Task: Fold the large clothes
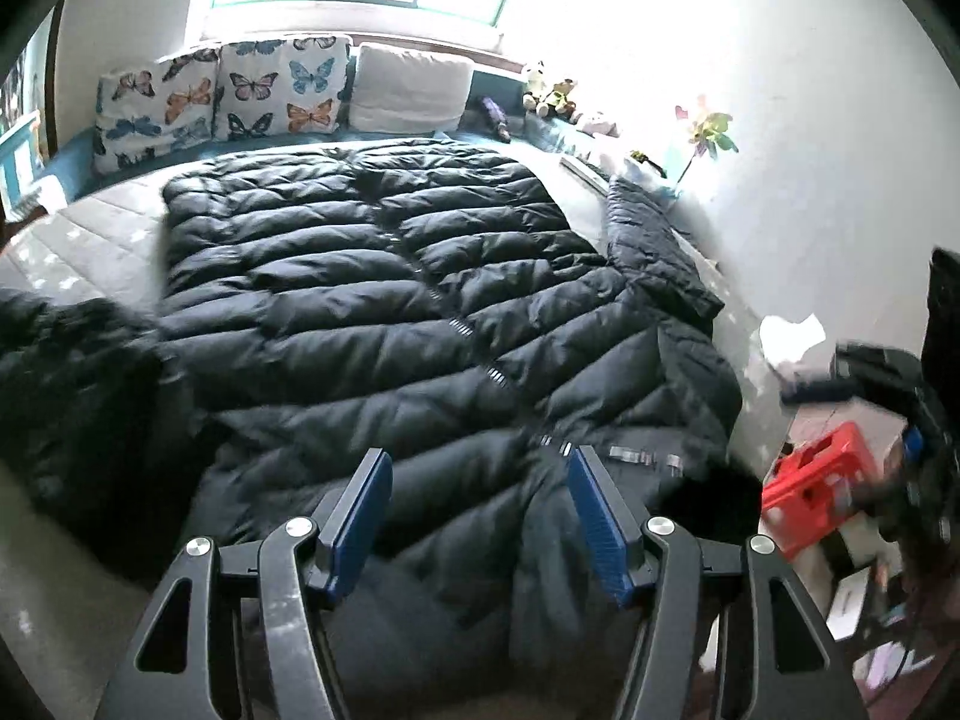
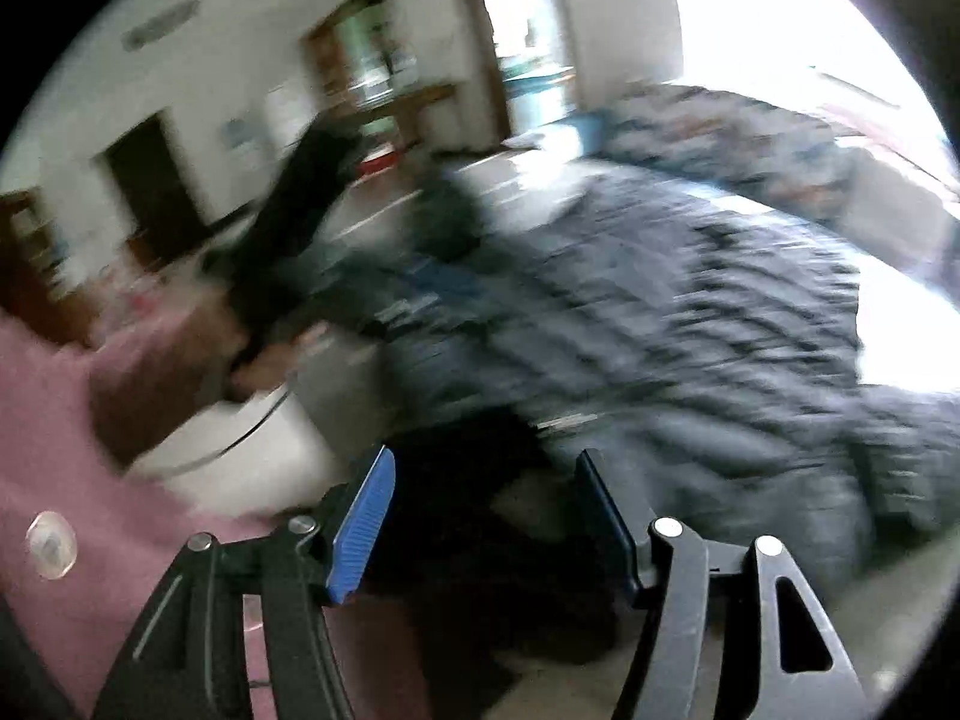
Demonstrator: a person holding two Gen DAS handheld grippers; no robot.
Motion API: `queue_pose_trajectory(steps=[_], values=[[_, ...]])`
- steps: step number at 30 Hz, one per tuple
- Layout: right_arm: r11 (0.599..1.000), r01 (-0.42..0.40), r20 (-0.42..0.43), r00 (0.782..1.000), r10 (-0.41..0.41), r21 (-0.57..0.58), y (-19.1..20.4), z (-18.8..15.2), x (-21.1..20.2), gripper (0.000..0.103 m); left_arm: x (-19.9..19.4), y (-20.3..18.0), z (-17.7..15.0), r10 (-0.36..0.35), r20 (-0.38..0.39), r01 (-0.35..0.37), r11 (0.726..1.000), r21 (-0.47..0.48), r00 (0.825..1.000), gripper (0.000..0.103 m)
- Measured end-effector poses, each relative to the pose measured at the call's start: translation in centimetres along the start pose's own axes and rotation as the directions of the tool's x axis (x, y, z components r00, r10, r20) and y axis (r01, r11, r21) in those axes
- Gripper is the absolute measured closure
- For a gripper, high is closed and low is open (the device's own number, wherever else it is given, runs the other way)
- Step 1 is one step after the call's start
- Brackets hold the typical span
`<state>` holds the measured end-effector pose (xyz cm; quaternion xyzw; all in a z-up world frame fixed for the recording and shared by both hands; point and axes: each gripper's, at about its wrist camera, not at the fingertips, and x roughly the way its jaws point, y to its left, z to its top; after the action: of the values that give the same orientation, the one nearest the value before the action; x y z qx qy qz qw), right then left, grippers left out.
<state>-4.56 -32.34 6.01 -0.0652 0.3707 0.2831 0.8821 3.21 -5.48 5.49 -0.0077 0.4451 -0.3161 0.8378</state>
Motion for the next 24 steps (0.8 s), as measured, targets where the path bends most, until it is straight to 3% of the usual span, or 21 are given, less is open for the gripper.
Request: queue_pose_trajectory(steps=[4, 7, 12, 14, 18, 24], values=[[0.984, 0.138, -0.001, 0.99, -0.139, 0.111, -4.1, 0.4, 1.6, 0.034, 2.1, -1.3, 0.2, -0.057, -0.024, 0.057, 0.998, 0.023, 0.998, 0.041], [0.977, 0.146, -0.046, 0.989, -0.141, 0.152, -5.8, -0.4, 4.0, 0.034, 3.3, -3.1, -0.9, -0.084, -0.06, 0.089, 0.992, 0.088, 0.995, 0.044], [0.983, 0.142, -0.161, 0.979, -0.123, 0.114, -4.9, -3.3, 7.5, 0.034, 4.5, -4.3, -3.2, -0.076, -0.103, 0.091, 0.985, 0.149, 0.992, 0.044], [0.981, 0.191, -0.208, 0.962, -0.178, 0.039, -3.6, -5.4, 9.0, 0.034, 5.7, -4.2, -4.6, -0.093, -0.141, 0.112, 0.985, 0.129, 0.986, 0.044], [0.972, 0.232, -0.207, 0.95, -0.232, -0.024, -2.2, -4.9, 8.1, 0.034, 6.1, -4.7, -6.0, -0.053, -0.111, 0.072, 0.981, 0.177, 0.992, 0.044], [0.966, 0.258, -0.1, 0.961, -0.258, -0.014, -2.0, -2.2, 6.6, 0.034, 4.5, -3.2, -5.7, -0.102, -0.099, 0.111, 0.989, 0.093, 0.99, 0.044]])
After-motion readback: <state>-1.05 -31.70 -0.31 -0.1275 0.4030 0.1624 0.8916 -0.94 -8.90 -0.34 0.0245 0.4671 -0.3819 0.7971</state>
